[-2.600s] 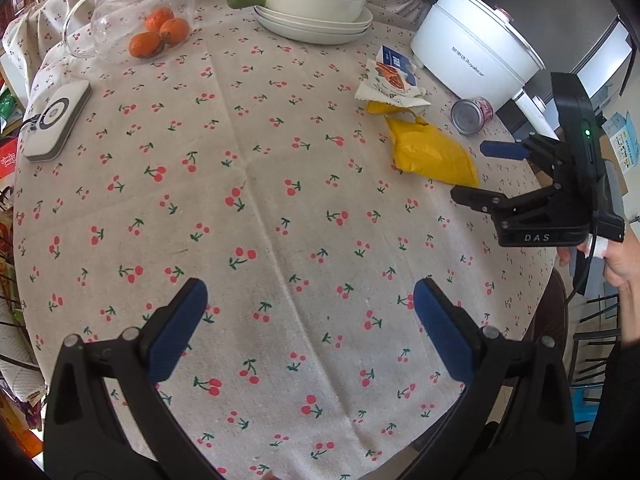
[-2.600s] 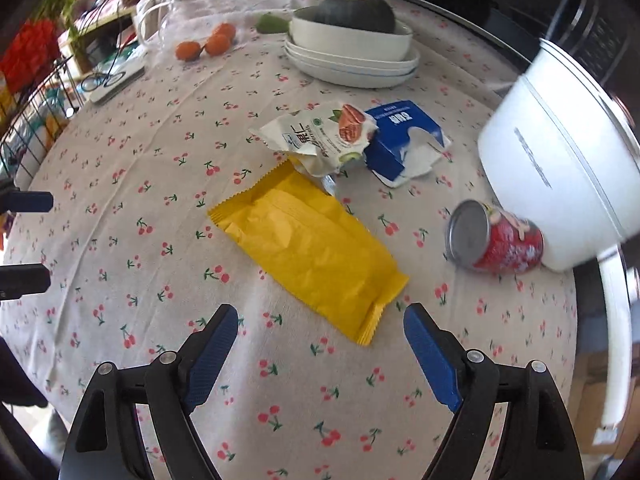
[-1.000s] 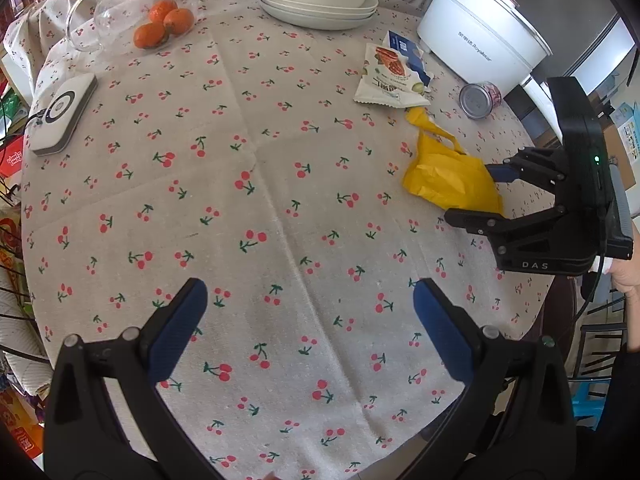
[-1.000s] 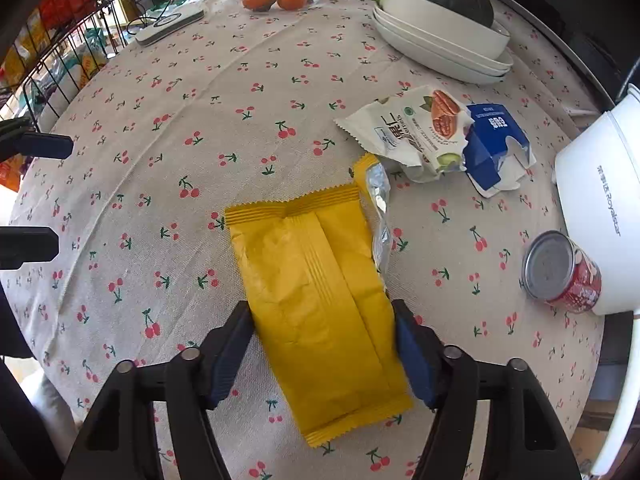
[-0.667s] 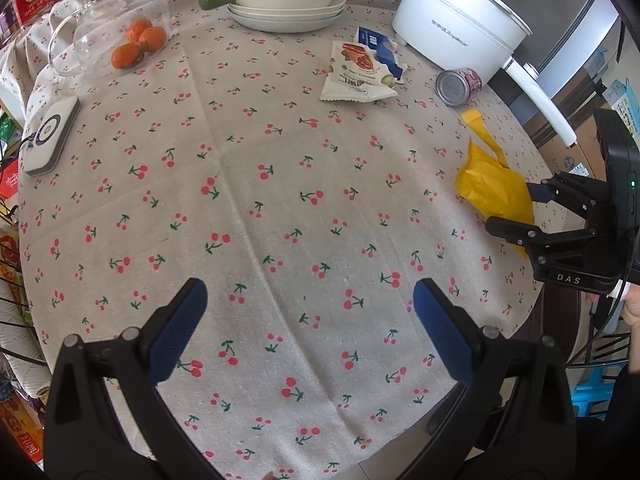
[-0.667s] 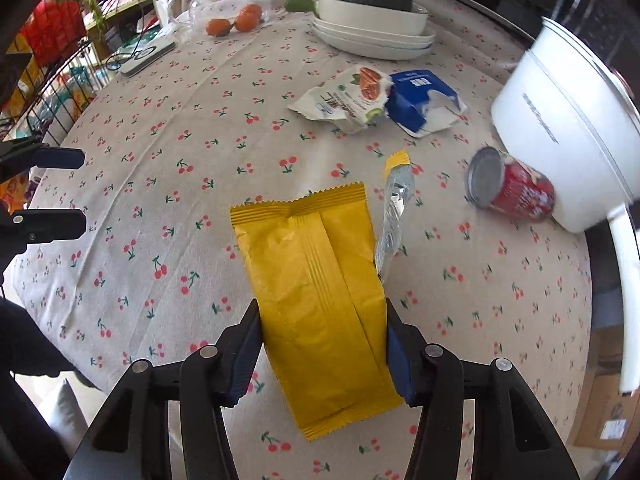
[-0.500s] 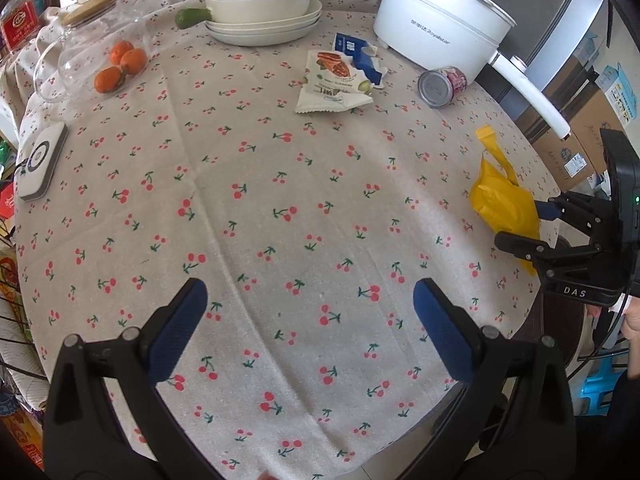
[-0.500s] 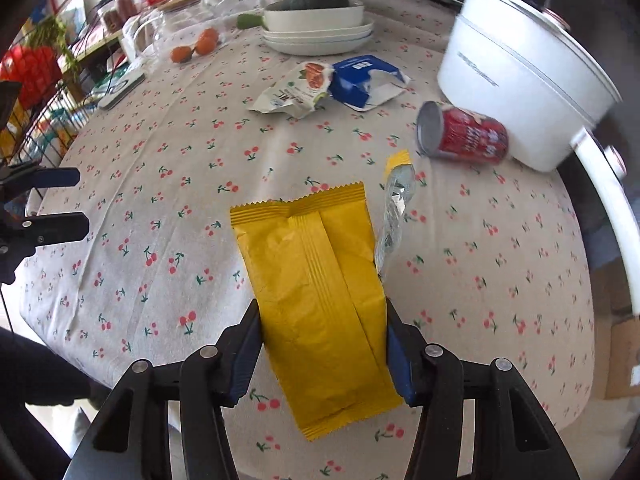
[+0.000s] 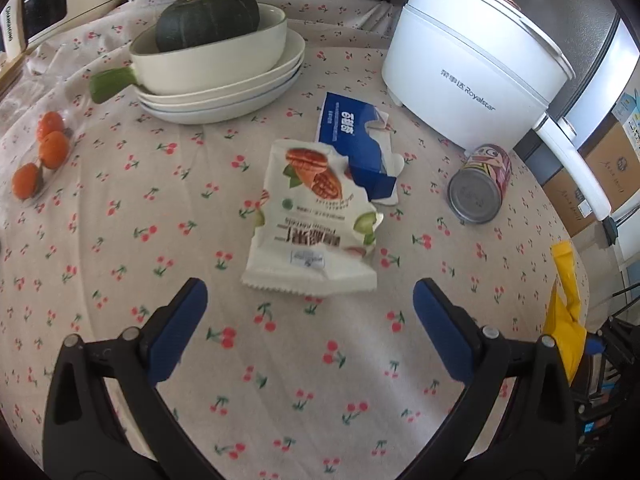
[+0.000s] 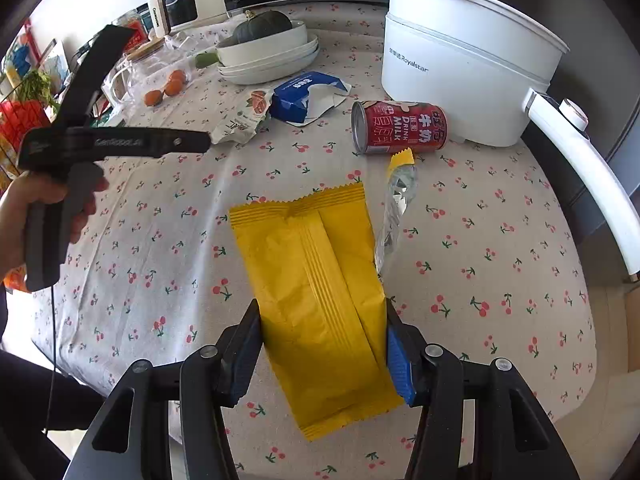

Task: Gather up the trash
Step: 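Grasp the white pecan snack bag with the left gripper while the right holds the packet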

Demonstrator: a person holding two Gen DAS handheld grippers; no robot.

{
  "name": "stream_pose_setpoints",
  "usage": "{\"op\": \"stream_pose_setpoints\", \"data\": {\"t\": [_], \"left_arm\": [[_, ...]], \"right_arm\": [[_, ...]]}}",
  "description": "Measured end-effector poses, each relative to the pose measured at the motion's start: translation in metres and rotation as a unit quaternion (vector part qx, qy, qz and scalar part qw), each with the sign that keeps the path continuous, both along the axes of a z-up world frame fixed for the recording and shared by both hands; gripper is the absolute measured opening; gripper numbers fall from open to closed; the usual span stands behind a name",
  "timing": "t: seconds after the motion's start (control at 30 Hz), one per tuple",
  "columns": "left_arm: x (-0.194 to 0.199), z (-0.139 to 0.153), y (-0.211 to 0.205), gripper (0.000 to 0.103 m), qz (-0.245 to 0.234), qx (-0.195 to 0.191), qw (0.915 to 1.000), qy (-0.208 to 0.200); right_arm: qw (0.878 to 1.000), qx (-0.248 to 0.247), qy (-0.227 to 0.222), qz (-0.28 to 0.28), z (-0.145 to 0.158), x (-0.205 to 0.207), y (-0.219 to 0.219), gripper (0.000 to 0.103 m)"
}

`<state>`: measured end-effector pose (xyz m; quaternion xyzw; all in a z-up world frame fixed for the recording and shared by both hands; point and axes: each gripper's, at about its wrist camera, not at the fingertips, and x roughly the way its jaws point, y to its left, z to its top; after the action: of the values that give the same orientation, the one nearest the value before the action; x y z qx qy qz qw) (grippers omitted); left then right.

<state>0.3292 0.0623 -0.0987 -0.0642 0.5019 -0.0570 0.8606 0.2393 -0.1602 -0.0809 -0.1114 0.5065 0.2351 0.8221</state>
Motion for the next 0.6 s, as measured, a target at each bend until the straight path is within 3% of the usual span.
{"op": "stream_pose_setpoints", "data": {"t": [0.17, 0.3, 0.43, 0.6], "left_arm": [[0.027, -0.015, -0.017, 0.102, -0.013, 0.041, 0.9991, 0.004], [0.033, -0.019, -0.015, 0.092, -0.015, 0.011, 0.9998, 0.003], [0.026, -0.016, -0.009, 0.075, -0.009, -0.003, 0.9999, -0.008], [0.002, -0.006, 0.001, 0.074, 0.004, -0.033, 0.9994, -0.007]], "right_arm": [[1.0, 0.019, 0.001, 0.0, -0.007, 0.011, -0.002, 0.056], [0.999, 0.032, 0.008, -0.009, -0.014, 0.02, -0.007, 0.056], [0.999, 0.031, 0.015, -0.022, -0.02, 0.024, -0.013, 0.056], [0.999, 0.028, 0.017, -0.038, -0.013, 0.017, -0.02, 0.056]]}}
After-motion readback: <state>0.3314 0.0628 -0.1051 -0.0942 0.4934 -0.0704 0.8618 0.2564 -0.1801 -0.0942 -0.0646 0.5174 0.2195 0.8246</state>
